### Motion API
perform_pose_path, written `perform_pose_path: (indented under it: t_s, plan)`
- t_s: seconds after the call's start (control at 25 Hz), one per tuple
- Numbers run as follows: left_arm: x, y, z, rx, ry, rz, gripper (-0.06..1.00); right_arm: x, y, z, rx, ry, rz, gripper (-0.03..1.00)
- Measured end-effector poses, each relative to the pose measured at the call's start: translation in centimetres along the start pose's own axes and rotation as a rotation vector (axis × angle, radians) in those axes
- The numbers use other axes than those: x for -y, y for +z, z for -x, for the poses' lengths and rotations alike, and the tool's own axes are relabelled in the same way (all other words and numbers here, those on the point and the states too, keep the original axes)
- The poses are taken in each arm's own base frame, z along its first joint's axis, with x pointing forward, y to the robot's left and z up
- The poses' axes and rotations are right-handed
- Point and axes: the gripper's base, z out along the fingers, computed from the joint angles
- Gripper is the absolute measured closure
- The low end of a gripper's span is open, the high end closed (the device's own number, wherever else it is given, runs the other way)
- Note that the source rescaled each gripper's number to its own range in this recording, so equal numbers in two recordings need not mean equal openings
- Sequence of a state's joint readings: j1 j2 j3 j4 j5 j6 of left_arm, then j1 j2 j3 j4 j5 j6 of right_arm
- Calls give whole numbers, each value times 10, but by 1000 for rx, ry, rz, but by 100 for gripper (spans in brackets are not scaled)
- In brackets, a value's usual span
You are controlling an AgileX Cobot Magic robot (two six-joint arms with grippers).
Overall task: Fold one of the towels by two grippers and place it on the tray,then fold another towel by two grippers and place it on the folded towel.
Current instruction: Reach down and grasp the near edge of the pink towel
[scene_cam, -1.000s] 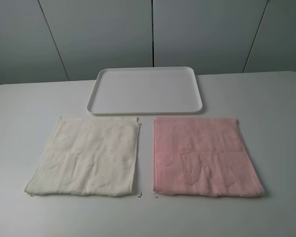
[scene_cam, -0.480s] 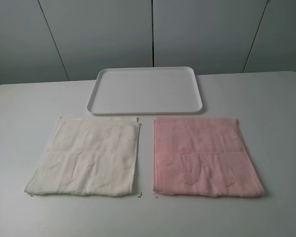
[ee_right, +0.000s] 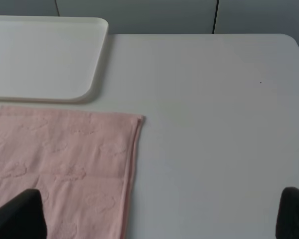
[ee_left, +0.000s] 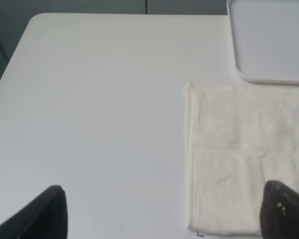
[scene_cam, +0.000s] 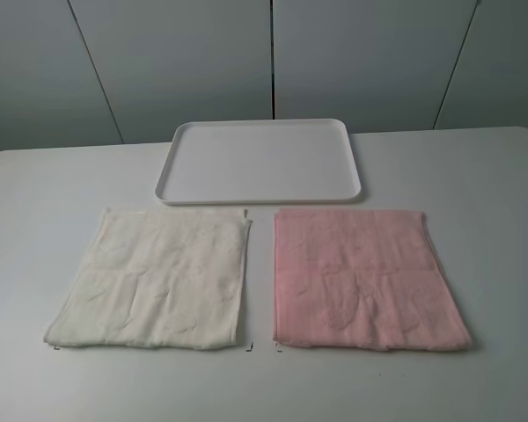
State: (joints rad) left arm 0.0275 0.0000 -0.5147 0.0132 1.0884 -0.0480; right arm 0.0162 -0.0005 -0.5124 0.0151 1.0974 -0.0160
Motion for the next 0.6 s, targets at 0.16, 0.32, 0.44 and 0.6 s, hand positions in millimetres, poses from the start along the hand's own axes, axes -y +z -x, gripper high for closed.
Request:
perform_pose_path:
  t_s: [0.16,0.32,0.44,0.6]
  plan:
    - [0,0,0,0,0,0,-4,0,0,0,0,0,0,-2]
    - [0,0,0,0,0,0,-4,0,0,0,0,0,0,-2]
    - [0,0,0,0,0,0,-4,0,0,0,0,0,0,-2]
    - [0,0,0,0,0,0,-4,0,0,0,0,0,0,-2]
